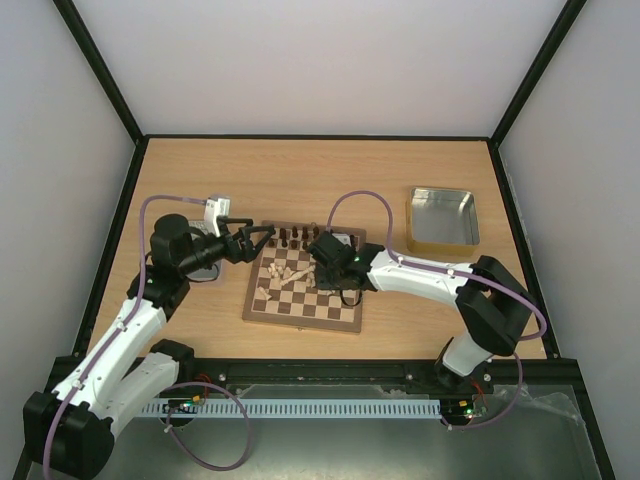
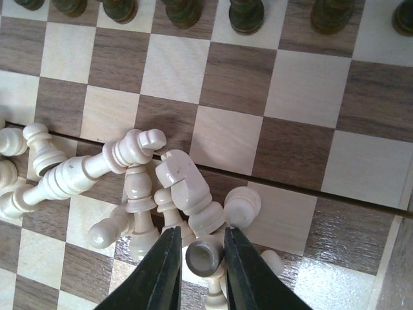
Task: Set up the chess pieces on the board
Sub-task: Pick up the chess piece from the chessboard.
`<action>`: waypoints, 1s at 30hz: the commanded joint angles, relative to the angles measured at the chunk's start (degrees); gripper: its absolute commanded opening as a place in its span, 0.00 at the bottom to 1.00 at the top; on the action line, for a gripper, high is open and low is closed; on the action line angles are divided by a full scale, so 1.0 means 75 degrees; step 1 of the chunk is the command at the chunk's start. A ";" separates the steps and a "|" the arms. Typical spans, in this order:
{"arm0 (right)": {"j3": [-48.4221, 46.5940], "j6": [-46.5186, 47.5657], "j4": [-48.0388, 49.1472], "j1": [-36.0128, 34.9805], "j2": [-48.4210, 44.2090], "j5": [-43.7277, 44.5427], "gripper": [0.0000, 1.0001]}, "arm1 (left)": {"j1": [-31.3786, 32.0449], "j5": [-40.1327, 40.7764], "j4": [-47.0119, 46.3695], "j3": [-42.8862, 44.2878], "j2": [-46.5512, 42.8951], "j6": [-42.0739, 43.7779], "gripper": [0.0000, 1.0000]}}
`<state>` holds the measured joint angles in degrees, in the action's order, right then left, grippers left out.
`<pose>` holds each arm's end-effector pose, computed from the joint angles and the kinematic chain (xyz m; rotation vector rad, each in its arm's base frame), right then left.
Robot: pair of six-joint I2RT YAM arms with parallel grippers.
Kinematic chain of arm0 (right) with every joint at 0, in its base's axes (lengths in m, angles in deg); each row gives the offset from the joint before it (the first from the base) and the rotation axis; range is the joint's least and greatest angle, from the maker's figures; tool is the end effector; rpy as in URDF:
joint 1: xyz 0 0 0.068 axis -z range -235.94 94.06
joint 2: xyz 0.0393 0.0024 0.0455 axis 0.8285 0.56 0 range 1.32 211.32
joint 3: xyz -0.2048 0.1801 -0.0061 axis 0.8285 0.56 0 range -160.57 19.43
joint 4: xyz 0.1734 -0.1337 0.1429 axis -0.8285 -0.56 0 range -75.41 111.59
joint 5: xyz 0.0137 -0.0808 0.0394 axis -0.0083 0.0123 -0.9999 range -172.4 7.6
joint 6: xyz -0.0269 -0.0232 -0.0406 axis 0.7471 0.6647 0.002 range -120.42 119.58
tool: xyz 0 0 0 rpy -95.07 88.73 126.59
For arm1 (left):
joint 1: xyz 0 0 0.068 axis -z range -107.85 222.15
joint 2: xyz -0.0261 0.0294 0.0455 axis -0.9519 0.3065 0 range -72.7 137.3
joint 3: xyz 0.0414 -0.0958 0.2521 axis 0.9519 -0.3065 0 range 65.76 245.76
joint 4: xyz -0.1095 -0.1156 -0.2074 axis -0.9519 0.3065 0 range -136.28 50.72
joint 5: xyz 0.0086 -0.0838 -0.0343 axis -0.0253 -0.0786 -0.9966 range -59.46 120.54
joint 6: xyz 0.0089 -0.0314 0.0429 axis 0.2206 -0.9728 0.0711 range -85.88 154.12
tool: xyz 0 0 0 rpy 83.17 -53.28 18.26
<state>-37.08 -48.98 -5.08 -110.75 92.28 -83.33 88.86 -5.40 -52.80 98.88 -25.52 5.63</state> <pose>0.1801 0.2564 0.1923 -0.1576 2.7803 0.5764 0.1805 -0.0760 0.2924 0.3131 1.7794 -1.1056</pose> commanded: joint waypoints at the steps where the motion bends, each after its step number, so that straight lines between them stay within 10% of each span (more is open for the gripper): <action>1: -0.0120 -0.0066 -0.0146 -0.0101 0.0130 0.0412 0.16 | 0.0013 -0.0041 -0.0208 -0.0077 -0.0128 0.0049 1.00; 6: -0.0193 -0.0031 -0.0237 -0.0124 0.0046 0.0555 0.03 | 0.0010 -0.0036 -0.0202 -0.0088 -0.0133 0.0040 1.00; 30: 0.1510 0.1137 0.1570 -0.0129 -0.2714 -0.0044 0.05 | 0.1136 0.0122 0.0003 -0.0029 0.1080 -0.1877 0.96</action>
<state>-25.78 -45.18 1.12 -111.43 71.51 -83.61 93.62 -6.51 -52.76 98.47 -21.50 -1.39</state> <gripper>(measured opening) 0.063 0.978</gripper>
